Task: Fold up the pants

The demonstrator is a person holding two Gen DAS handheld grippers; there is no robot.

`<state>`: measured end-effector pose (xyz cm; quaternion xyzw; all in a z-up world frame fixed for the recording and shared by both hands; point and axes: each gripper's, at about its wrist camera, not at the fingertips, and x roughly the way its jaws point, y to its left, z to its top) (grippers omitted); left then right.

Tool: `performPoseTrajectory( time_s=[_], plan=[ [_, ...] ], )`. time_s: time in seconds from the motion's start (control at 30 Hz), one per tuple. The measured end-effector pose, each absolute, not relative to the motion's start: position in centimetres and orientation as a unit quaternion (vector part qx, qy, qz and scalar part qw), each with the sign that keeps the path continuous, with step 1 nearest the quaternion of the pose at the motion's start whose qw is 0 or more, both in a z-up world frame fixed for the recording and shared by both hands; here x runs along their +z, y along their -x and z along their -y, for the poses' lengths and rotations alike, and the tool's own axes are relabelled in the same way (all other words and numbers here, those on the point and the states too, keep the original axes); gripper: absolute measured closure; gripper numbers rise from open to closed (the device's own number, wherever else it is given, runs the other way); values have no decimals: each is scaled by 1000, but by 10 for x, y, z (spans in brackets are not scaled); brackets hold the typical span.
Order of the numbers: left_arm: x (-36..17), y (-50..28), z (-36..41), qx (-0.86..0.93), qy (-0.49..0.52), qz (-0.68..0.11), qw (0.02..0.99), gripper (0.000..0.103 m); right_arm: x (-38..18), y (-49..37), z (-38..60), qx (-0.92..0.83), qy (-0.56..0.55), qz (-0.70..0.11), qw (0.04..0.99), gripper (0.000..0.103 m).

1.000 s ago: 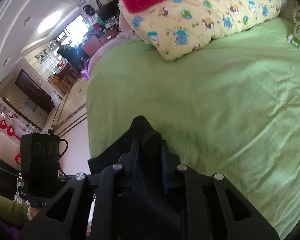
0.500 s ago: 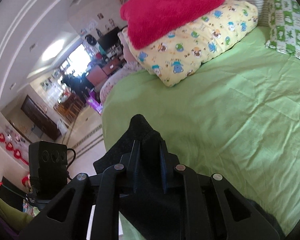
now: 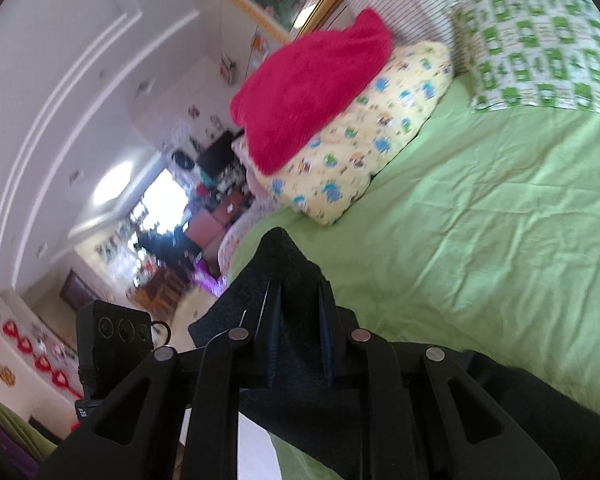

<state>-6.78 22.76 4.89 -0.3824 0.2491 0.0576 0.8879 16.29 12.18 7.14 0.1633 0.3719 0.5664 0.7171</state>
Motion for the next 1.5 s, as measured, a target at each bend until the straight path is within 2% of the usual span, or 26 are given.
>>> performPoseTrajectory(
  time_s=[0.7,1.5],
  plan=[
    [73,13,-128,-21,319,-288,903,80,57,-168,2,506,-278,-331,746,84],
    [61,-47,-22,-90,239,-350,901,80,20,-161,118,427,-343,-301,780,85]
  ],
)
